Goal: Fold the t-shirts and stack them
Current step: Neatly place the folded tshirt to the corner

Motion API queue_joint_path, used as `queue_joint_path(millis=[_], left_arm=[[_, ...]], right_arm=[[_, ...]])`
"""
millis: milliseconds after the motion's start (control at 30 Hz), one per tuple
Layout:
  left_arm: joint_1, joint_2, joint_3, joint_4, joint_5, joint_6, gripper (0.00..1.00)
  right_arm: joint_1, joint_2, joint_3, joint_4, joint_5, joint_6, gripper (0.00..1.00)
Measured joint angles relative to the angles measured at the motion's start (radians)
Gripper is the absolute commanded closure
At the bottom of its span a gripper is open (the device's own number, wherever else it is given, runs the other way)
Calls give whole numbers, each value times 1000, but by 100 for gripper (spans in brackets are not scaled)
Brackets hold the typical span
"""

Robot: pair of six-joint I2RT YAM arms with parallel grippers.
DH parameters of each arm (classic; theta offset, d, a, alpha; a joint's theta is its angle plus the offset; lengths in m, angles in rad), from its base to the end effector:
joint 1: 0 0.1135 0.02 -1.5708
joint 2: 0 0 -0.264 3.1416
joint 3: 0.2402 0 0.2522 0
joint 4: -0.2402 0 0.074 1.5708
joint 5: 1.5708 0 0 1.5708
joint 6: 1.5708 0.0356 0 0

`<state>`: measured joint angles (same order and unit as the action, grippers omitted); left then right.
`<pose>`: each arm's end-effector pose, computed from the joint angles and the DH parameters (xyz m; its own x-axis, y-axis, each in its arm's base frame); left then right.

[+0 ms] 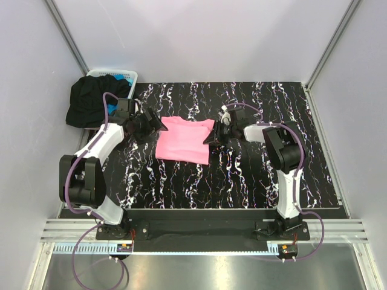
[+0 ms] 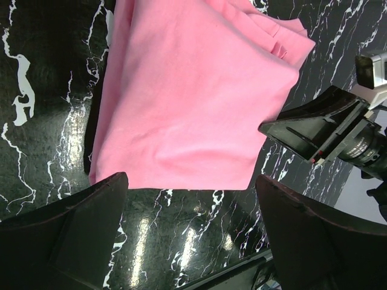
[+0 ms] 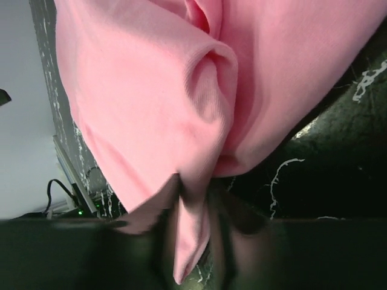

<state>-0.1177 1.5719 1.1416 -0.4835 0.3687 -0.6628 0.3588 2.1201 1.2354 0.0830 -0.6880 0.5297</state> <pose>0.3296 -0.0519 0.2450 -0.8218 -0.4808 -0.3058 -0.2252 0.7671 -0.6008 0.3947 0.1722 0.1142 -0.9266 0.0694 -0.3696 -0.2510 0.6179 0.7451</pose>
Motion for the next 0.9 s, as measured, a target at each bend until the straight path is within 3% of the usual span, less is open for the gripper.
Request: queue_joint_path(millis=[133,367,600,900], left_arm=[[16,0,0,0,11,0,7],[40,0,0,0,26,5,7],[49,0,0,0,38,11,7],[50,-18,-5,-27,25,41,7]], right_arm=[[0,14,1,-1,-4,11,100],[2,14,78,-140,105,-13,100],[-3,21,218,-317,335,-62,100],[-61,178,543,-491,518,-126,100]])
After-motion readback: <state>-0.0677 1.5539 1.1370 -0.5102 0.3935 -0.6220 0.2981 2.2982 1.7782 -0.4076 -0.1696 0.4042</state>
